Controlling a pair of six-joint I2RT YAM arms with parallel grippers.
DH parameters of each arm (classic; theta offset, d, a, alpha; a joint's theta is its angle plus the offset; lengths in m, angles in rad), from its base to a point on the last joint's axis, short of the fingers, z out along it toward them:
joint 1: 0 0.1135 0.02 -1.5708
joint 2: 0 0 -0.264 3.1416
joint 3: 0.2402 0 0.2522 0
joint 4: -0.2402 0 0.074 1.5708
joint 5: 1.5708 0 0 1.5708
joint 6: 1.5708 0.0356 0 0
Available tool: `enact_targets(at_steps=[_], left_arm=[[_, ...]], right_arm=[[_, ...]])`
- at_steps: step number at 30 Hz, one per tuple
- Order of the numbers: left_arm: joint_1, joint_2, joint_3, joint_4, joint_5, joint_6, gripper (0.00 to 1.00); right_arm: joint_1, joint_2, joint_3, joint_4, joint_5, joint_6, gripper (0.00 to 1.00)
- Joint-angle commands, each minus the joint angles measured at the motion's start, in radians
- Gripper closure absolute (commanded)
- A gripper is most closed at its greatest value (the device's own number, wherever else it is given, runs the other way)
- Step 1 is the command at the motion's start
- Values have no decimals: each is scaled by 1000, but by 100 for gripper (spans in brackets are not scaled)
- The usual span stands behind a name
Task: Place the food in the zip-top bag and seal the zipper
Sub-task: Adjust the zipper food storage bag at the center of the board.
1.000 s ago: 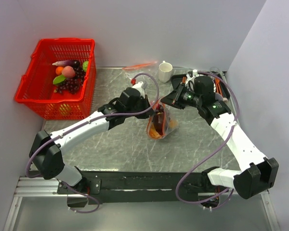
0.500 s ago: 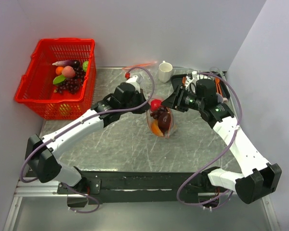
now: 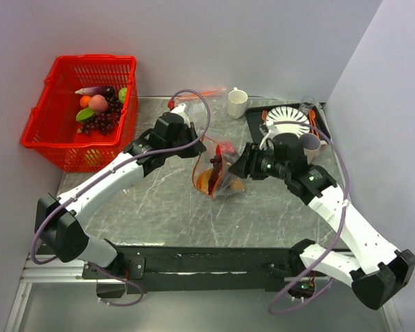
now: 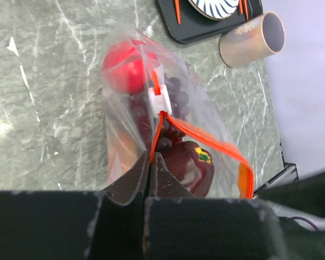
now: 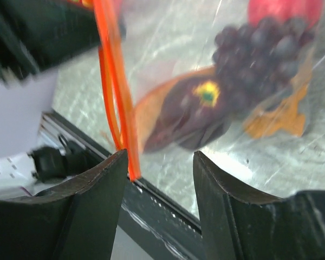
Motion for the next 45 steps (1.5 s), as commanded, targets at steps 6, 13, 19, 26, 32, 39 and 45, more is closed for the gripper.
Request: enact_targets(at_steps=[6,13,19,26,32,39,45], left_arm=[[35,-41,56,14,60,-4,99],[36,-55,59,8,77,-9,99],[38,-64,68,2,86,-10,99],[40,-90,56,5,92,-23,99],[44,-96,53,1,88,-24,99],[49,-88,56,-16,72,-15,99],[52,-95,44,-7,88,-24,99]], right_arm=[[205,28,44,-6,224,-4,44],[363,68,97,-24,451,105,46],[444,140,149,-64,601,162,47],[476,194,179,-133,702,180,51],[484,169,134,-161,725,194,54],[489,94,110,-191,735,200,76],[487,142,183,-259,776,142,100]])
